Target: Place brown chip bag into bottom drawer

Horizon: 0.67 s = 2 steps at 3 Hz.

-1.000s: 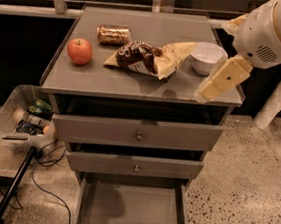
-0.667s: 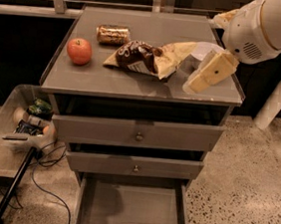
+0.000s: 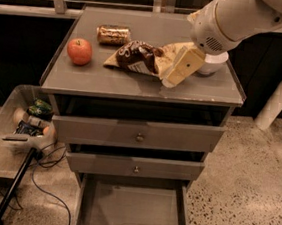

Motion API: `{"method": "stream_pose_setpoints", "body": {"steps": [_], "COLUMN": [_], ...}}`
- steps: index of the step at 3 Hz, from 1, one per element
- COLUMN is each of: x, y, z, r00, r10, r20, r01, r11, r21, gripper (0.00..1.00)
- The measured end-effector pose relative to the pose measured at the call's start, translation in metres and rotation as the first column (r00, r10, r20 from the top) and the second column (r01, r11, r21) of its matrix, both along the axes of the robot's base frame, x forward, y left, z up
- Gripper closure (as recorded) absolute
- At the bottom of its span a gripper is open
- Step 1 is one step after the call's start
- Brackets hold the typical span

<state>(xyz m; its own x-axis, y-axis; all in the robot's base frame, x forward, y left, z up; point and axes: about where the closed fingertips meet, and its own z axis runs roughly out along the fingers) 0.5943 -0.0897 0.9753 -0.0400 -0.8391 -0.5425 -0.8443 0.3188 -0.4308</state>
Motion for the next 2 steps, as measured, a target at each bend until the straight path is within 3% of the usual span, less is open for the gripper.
{"method": "stream_pose_setpoints", "body": {"steps": [2], "x": [0.012], "y": [0.012], "z": [-0.015], "r00": [0.9997], "r10": [0.021], "r20": [-0.013], "r01": [-0.021], "r11": [1.000], "r21": [0.001], "gripper": [0.00]}}
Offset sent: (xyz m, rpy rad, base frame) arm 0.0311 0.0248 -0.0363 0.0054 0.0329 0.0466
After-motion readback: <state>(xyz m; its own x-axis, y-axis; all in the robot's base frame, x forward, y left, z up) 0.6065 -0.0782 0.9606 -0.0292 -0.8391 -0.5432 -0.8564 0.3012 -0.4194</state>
